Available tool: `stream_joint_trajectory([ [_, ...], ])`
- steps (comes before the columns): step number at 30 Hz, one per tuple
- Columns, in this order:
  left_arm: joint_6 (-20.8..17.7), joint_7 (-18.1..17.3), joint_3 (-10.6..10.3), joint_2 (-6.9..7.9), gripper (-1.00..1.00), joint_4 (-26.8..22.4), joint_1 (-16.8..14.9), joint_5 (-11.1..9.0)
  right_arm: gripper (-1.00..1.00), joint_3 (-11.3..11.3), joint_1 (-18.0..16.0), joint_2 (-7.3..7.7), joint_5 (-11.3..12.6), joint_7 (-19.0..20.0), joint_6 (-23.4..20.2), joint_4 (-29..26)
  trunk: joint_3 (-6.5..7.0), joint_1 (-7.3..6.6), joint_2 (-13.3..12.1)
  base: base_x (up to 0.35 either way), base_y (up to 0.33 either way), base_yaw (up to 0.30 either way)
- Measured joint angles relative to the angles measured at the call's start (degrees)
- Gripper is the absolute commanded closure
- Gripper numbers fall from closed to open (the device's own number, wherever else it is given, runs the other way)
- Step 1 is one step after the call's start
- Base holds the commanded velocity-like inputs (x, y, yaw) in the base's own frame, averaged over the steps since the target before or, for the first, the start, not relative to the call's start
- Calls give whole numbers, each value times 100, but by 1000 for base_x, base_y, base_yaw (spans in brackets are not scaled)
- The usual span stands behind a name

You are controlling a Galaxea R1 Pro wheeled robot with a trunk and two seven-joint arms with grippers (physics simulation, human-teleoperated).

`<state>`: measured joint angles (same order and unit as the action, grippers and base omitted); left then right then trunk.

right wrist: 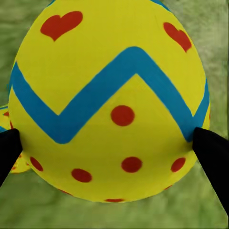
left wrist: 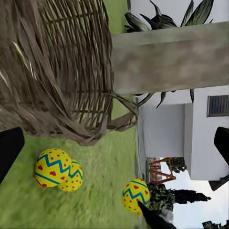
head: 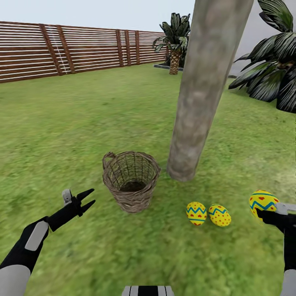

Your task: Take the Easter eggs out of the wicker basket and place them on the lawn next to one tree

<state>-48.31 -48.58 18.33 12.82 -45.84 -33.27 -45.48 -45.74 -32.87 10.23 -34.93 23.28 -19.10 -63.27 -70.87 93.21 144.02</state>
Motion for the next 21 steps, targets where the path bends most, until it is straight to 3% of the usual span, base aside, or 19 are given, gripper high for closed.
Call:
stream_joint_trajectory([
  [3,0,0,-4,-91,-100,-17,-1,15,100,1004,-64,-17,8,-831,161,839,0,1,0,174,-187,-2],
  [4,5,0,-4,-162,-100,-28,-2,24,100,1304,-292,-18,17,-1301,220,1413,0,2,0,46,-46,0],
  [5,7,0,-4,-200,-100,-30,0,26,100,1437,-572,-18,8,-1625,244,1941,0,2,0,24,-24,0],
  [8,8,0,-4,-256,-100,-18,2,24,100,1568,-1599,66,-26,-2028,507,3751,0,2,0,5,-5,0],
  [9,3,1,-3,-260,-100,-25,2,18,100,1572,-1785,120,-48,-2152,712,4067,0,2,0,0,0,0],
  [14,-1,-2,-5,-262,-100,-11,2,1,100,1565,-1858,196,-58,-2263,800,4152,0,2,0,7,-27,0],
  [21,8,-5,-83,-294,-100,-50,4,20,100,1568,-1857,198,-59,-2264,798,4150,0,1,0,93,-298,0],
])
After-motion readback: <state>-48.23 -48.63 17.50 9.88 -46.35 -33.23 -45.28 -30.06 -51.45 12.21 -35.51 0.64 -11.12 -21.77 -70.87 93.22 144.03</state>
